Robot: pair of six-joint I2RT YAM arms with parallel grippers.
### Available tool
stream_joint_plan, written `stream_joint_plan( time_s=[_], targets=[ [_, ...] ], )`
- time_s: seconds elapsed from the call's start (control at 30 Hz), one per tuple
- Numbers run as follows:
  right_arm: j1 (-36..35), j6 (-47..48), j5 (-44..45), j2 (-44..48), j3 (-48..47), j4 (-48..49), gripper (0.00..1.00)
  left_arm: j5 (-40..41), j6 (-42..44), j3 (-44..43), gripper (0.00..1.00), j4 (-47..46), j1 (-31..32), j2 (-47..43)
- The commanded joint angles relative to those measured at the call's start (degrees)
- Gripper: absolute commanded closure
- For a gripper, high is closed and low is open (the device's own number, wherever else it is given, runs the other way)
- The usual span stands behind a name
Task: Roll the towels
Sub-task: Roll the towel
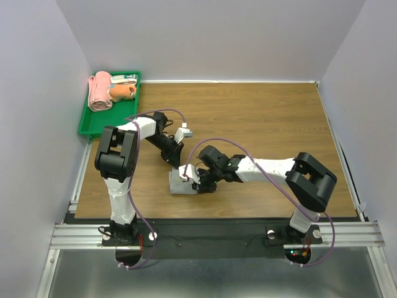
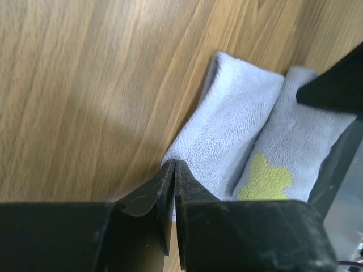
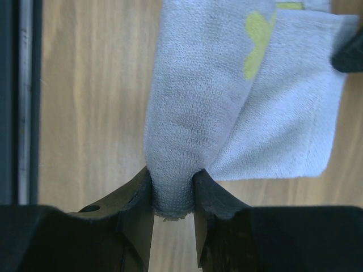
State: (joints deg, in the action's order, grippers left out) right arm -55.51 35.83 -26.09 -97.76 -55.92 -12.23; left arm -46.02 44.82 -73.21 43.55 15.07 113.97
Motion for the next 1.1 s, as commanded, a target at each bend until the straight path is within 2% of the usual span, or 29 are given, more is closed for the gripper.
stream_joint_plan(
  time_s=[0.0, 0.23, 0.63, 0.87, 1.07],
  targets=[
    [-0.48, -8.13, -9.66, -3.93, -4.1, -12.54, 0.99, 3.92, -0.52, -0.97, 0.83, -4.61, 0.57, 2.92],
    [0.04, -13.94, -18.99, -10.7, -6.13, -13.96, 0.99, 4.36, -0.26, 0.44, 0.83, -4.7, 0.57, 2.48],
    [8.3, -25.37, -36.12, -23.88, -13.86, -15.45, 0.99, 2.52, -0.44, 0.17, 0.81, -4.44, 0.57, 2.83],
    [10.68, -29.76, -39.3, -29.77, -15.27, -15.63, 0.99, 1.38, -2.45, 0.0, 0.61, -5.76, 0.4, 1.25],
    [11.64, -31.62, -39.66, -33.02, -15.89, -15.72, 0.99, 1.1, -4.3, -1.41, 0.51, -5.67, -0.48, 1.16]
  ],
)
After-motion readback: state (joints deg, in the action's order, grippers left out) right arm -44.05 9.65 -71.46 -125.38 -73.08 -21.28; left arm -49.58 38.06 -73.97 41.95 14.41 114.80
